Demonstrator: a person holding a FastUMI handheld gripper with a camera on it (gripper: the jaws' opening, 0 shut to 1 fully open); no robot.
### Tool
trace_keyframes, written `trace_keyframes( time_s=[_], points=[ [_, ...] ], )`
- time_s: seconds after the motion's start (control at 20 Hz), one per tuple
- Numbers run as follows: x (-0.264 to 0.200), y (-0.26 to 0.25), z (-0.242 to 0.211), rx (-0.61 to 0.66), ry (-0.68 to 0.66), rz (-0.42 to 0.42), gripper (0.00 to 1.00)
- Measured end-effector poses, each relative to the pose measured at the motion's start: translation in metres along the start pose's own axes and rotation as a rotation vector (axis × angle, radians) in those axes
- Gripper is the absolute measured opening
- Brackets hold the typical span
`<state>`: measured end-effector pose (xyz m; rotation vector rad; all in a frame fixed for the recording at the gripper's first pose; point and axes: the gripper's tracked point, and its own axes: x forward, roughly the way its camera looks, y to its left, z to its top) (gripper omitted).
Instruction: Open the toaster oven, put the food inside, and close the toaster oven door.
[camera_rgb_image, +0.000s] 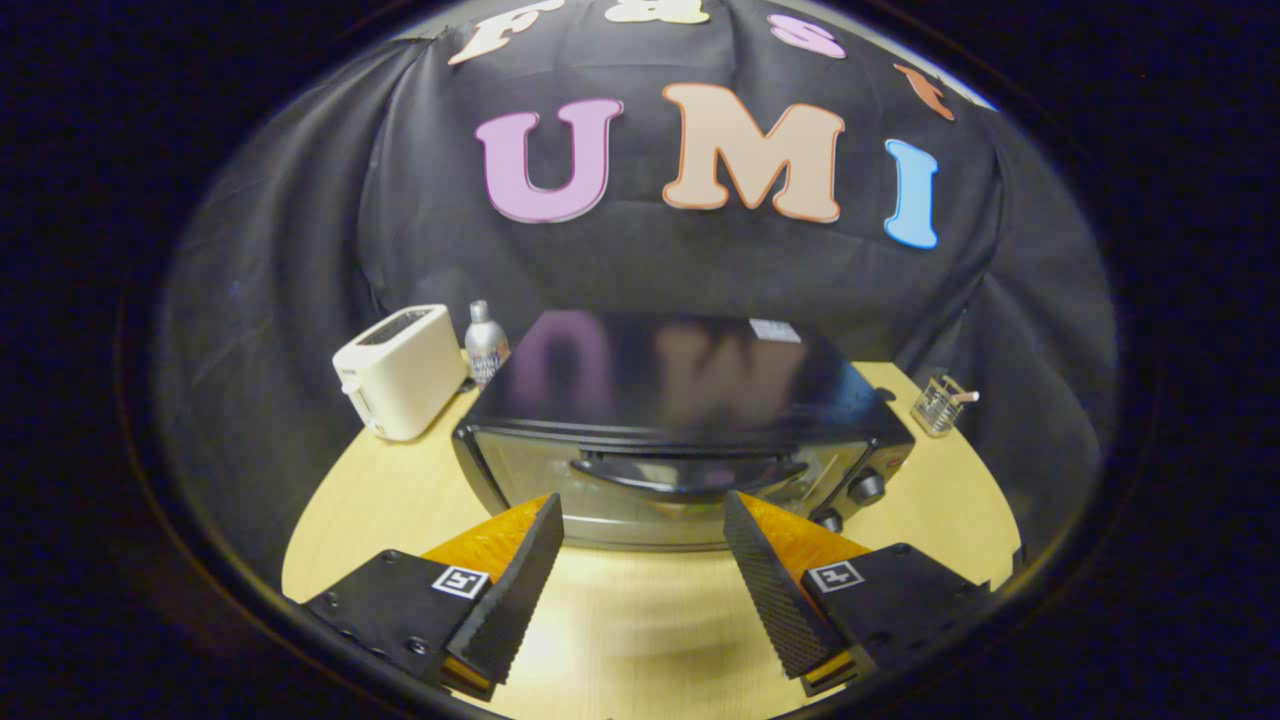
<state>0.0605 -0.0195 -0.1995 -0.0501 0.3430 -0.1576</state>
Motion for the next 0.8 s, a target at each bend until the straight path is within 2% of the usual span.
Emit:
trace_keyframes(
  time_s=[0.2,0.4,0.6,0.8],
  points=[
    [-0.035,-0.001,0.073,-0.050,-0.135,-0.005,1.00],
    [-0.067,0.011,0.138,-0.069,-0.242,0.028,1.00],
    [-0.093,0.014,0.161,-0.046,-0.275,0.023,1.00],
    [-0.095,0.018,0.175,0.001,-0.274,0.017,1.00]
  ],
)
